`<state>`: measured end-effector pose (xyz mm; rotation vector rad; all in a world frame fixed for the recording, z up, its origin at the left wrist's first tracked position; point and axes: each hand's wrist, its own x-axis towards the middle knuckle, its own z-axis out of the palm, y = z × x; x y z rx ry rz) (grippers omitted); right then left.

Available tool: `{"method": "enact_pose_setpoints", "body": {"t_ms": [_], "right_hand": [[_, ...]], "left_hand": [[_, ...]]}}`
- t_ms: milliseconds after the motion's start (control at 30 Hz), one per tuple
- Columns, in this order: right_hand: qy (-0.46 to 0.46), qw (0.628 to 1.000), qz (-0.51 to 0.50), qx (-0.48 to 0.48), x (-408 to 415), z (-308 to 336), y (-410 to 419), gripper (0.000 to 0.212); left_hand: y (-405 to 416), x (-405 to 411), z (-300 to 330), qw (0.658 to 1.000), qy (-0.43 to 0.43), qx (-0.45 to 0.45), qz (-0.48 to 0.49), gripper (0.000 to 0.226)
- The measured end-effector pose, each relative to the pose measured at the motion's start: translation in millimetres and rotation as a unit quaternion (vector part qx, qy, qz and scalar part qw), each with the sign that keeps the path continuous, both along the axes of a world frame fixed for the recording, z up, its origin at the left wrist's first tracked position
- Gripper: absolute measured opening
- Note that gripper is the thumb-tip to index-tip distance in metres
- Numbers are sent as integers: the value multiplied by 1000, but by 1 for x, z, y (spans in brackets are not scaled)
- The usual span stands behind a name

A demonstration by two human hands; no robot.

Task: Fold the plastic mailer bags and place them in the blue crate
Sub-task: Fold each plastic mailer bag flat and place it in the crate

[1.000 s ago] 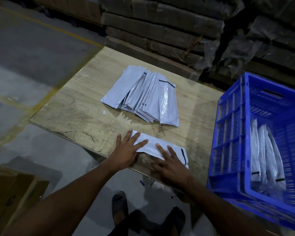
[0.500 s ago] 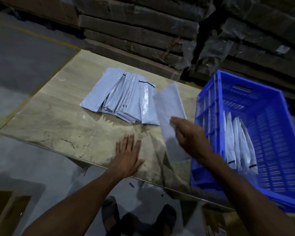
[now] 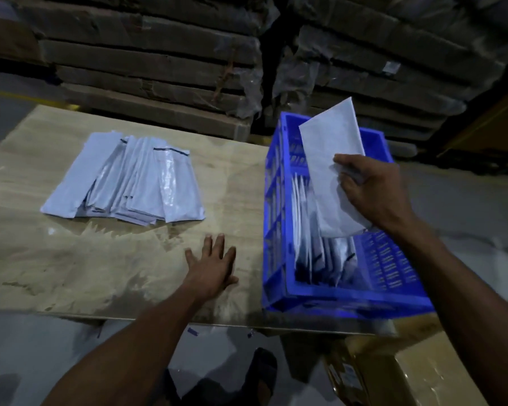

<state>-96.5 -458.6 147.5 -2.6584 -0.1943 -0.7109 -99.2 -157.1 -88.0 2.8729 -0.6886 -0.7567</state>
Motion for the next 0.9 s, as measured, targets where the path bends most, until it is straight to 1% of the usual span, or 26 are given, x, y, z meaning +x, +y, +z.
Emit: {"method": "enact_pose_setpoints", "body": {"t_ms": [133, 200, 300, 367, 433, 567, 600, 700, 733, 833, 900], "right_hand": [[-6, 998, -18, -63, -10, -2, -57, 38], [21, 994, -31, -99, -16, -14, -83, 38], [124, 982, -57, -131, -24, -46, -111, 40], [203, 965, -89, -139, -30, -69, -121, 44], [262, 948, -108, -147, -35, -91, -122, 46], [332, 930, -59, -144, -36, -122, -109, 42], [342, 928, -46, -139, -35, -130, -107, 45], [368, 922, -14, -119, -37, -150, -99, 66], [370, 922, -8, -110, -36, -154, -97, 70], [372, 923, -1, -96, -34, -153, -88, 76], [374, 923, 1, -95, -35, -149, -84, 76]], "left_hand": [[-25, 3, 6, 999, 38, 7, 17, 85], [-31, 8, 9, 997, 63, 2, 35, 88], [-35, 13, 10, 995, 86, 16, 49, 88], [-37, 14, 11, 993, 99, 29, 58, 89], [-40, 15, 14, 991, 109, 42, 62, 91], [-43, 14, 17, 990, 111, 54, 65, 86], [-42, 13, 18, 990, 112, 55, 66, 86], [-42, 12, 17, 990, 112, 60, 58, 88], [-42, 12, 18, 990, 113, 59, 59, 89], [-42, 10, 22, 990, 113, 60, 54, 92], [-43, 10, 23, 991, 112, 57, 53, 94]]}}
